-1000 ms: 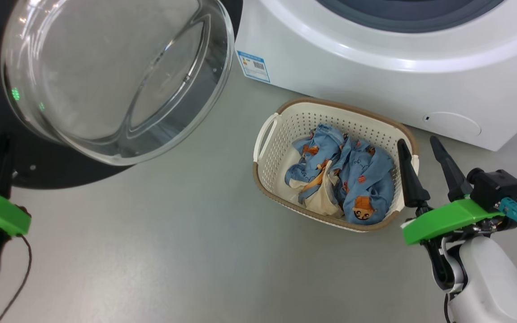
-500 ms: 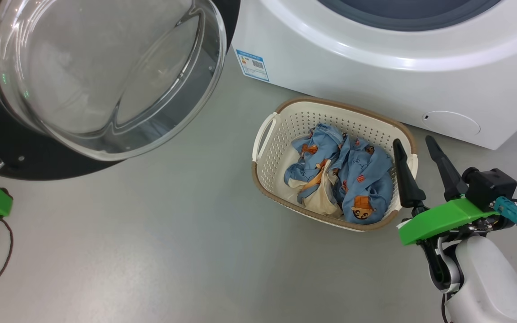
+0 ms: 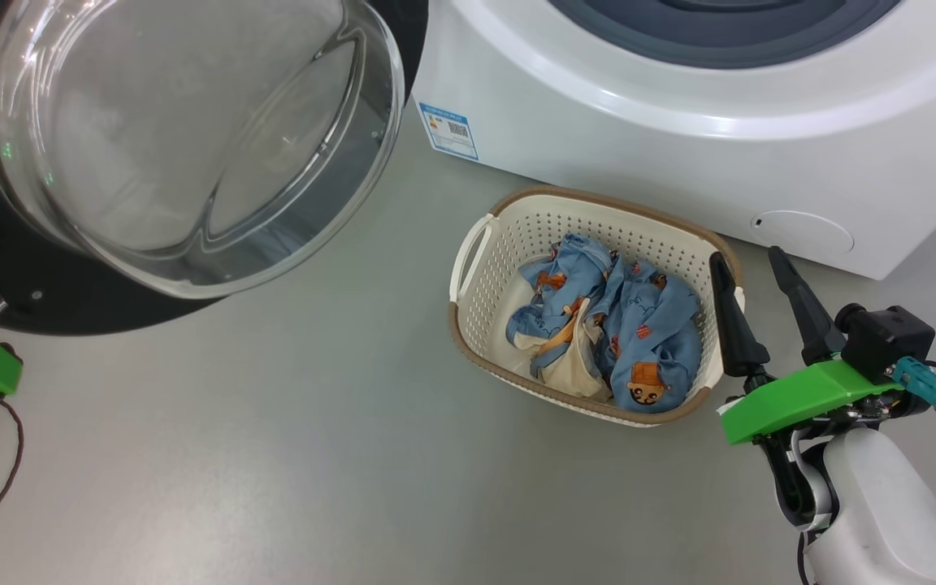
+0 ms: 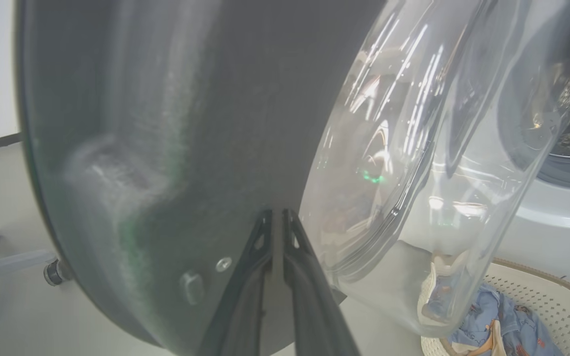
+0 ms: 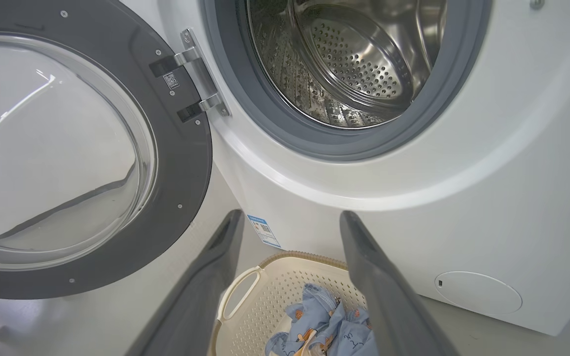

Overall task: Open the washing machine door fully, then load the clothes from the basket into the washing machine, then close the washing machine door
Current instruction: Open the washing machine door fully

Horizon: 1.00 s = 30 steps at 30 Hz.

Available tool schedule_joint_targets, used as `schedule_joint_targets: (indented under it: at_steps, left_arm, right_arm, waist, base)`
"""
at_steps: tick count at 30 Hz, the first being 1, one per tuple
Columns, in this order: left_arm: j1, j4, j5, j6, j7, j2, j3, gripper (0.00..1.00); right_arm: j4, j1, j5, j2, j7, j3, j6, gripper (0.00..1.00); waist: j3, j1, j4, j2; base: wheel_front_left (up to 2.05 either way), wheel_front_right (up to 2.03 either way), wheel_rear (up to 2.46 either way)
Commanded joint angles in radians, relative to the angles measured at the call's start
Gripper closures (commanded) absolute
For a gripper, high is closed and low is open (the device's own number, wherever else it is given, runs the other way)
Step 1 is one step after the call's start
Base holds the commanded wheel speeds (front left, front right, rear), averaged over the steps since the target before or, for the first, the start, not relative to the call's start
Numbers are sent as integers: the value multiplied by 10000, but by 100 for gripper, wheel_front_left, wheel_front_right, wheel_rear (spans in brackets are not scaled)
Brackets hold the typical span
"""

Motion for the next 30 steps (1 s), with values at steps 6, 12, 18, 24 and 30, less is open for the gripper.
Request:
schedule_joint_targets:
  at_steps: [6,12,18,24,30]
  left_arm:
    - [11,-362,-366,22,-256,990,-41,100]
    - [381,-773,-519,21,-305,1067,-187,100]
    - [727,-1171,-420,21,-310,1047,108,0]
    - [1400,-1784,186,21,-312,846,679,0]
    - [2298,-2662,838,88,-313,613,1348,0]
  right_arm:
    - [-351,73,117,149,-122,112,75,0]
    - [-398,253,193,111,-122,53,75,0]
    - [-436,425,327,62,-122,71,75,0]
    - [-507,900,582,-5,-122,141,75,0]
    - [-632,1349,798,-89,-122,311,75,0]
  waist:
    - [-230,0,-59,0]
    - [-498,0,-66,0]
    - [-841,0,-101,0]
    - [-1499,0,-182,0]
    - [-2024,0,-462,0]
  base:
    - [0,0,0]
    - [0,0,0]
    - [0,0,0]
    - [0,0,0]
    - [0,0,0]
